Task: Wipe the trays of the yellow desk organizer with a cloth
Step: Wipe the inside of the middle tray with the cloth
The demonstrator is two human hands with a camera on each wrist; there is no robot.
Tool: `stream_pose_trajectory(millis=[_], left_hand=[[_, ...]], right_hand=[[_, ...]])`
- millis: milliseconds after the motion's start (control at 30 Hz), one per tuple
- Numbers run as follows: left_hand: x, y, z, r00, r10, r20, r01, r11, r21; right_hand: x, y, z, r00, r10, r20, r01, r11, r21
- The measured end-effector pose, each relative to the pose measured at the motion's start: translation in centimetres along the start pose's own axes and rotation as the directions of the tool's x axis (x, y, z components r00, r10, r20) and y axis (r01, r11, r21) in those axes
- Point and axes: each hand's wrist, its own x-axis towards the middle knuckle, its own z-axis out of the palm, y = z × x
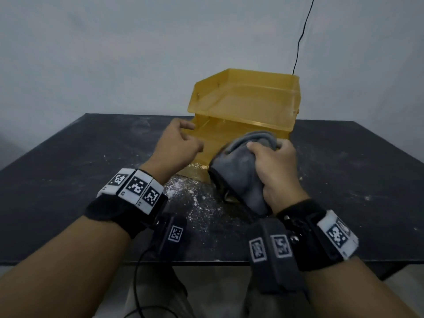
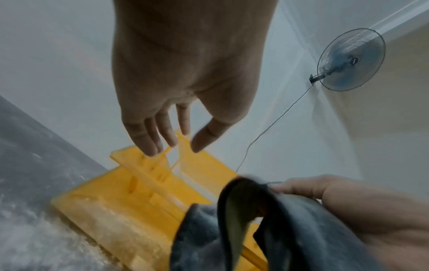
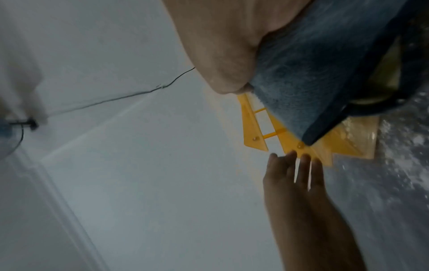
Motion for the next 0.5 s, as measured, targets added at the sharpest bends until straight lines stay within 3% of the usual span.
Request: stream_pose_trajectory(millis=[67, 167, 267, 367, 500], left_hand=[[1.3, -0.9, -1.0, 0.994, 0.041, -0.105, -0.032, 0.995, 0.092], [3.1, -2.0, -1.7, 0.998, 0.042, -0.051, -0.029, 0.973, 0.228], [4.0, -2.5, -1.9, 0.999, 0.014, 0.037, -0.022, 0.974, 0.227], [4.6, -2.8, -2.1, 0.997, 0.044, 0.06, -0.055, 0.978, 0.199], [5.0, -3.3, -3.2, 0.989, 0.053, 0.139, -0.068, 0.992, 0.108]], right_hand=[[0.6, -0.2, 0.8, 0.99, -0.128, -0.054, 0.123, 0.988, -0.09], [1.1, 0.3, 3.1, 0.975, -0.196, 0.103, 0.218, 0.934, -0.285], [2.5, 1.5, 5.3, 0.936, -0.129, 0.326, 0.303, 0.765, -0.568], [5.4, 2.0, 6.4, 0.94, -0.023, 0.341, 0.293, 0.569, -0.769], [8.8, 1.5, 7.7, 0.913, 0.05, 0.406, 0.34, 0.457, -0.822]])
